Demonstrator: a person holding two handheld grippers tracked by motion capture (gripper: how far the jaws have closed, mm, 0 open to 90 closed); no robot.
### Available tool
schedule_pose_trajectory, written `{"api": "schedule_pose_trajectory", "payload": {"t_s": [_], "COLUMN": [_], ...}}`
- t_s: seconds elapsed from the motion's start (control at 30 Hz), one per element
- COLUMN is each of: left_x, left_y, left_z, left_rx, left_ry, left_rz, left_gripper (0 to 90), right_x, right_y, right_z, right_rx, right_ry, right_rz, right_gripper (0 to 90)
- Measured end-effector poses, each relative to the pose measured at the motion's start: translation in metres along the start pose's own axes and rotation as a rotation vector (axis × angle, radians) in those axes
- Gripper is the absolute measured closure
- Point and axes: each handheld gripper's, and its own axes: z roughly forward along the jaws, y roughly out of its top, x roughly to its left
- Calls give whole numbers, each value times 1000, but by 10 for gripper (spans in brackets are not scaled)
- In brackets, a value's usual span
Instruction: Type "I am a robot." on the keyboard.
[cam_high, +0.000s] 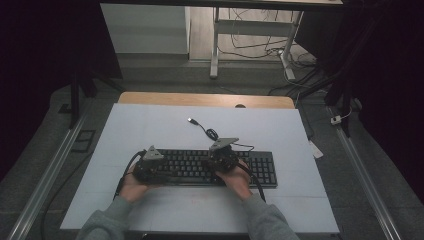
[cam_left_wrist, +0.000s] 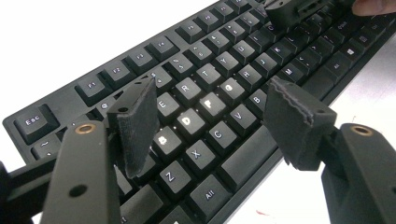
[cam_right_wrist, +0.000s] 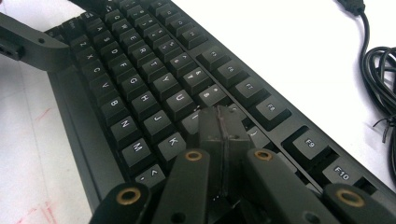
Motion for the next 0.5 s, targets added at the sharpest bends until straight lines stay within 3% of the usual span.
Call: {"api": "schedule_pose_trajectory", "payload": {"t_s": [0.3, 0.5], "left_x": [1, 1], "left_y": [0, 0], "left_z": [0, -2], "left_rx": [3, -3], "left_ry": [5, 10], "left_rz": [4, 0], "left_gripper": [351, 350], "right_x": [4, 6], "right_y": [0, 3], "right_z": [4, -6], "right_rx": [18, -46], "right_ry": [-33, -26], "right_rz": [-29, -22], "right_gripper": [898, 898]}}
